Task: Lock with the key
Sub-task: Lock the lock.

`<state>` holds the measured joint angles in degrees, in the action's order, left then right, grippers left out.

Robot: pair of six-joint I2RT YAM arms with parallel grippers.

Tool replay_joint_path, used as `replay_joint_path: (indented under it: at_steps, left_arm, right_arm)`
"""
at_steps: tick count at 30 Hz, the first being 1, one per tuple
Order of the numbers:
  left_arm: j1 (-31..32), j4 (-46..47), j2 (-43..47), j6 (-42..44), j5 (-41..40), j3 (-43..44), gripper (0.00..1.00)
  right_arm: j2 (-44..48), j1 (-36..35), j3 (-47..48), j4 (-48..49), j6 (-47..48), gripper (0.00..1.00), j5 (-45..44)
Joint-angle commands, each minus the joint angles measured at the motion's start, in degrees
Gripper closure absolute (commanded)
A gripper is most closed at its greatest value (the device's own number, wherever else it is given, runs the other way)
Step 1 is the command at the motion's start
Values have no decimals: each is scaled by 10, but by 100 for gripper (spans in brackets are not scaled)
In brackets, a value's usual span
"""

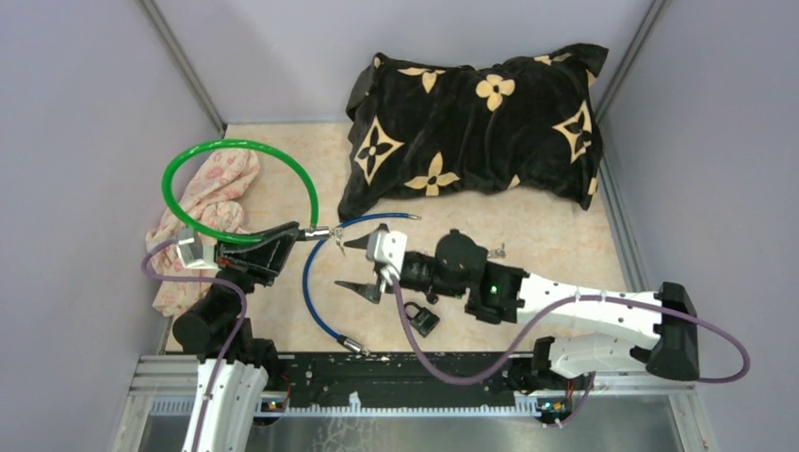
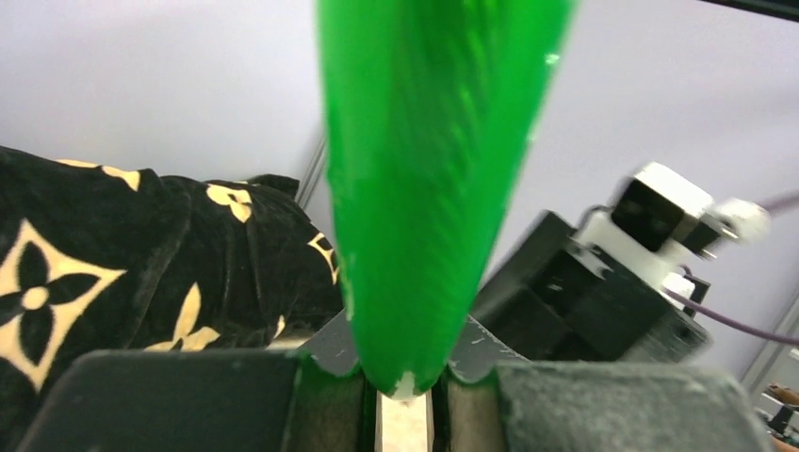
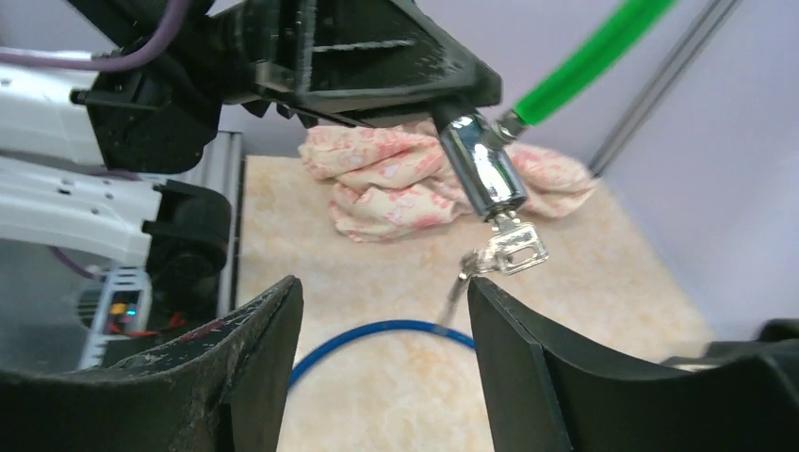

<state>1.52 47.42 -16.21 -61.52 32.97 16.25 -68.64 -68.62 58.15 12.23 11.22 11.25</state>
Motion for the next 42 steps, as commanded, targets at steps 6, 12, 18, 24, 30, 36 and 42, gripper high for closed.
replay_joint_path:
  at_steps: [6, 12, 18, 24, 30, 36, 42]
  left_arm:
    - [1, 25, 3, 9, -9, 7, 100]
    - [1, 25, 4, 8, -7, 7, 100]
    - [1, 26, 6, 6, -3, 7, 100]
    - [1, 27, 6, 6, -2, 6, 100]
    - [1, 26, 7, 6, 0, 6, 100]
    - [1, 24, 9, 6, 0, 5, 100]
    - [0, 21, 11, 7, 3, 6, 100]
  right_arm:
    - [5, -136, -44, 174, 336, 38, -323]
    - [-56, -166, -32, 231, 454, 41, -391]
    - [-83, -167, -22, 265, 490, 46, -409]
    - [-76, -167, -22, 262, 495, 48, -413]
    - [-27, -167, -12, 177, 441, 47, -338]
    - [-26, -147, 2, 163, 426, 44, -329]
    - [-19, -102, 24, 106, 364, 39, -259]
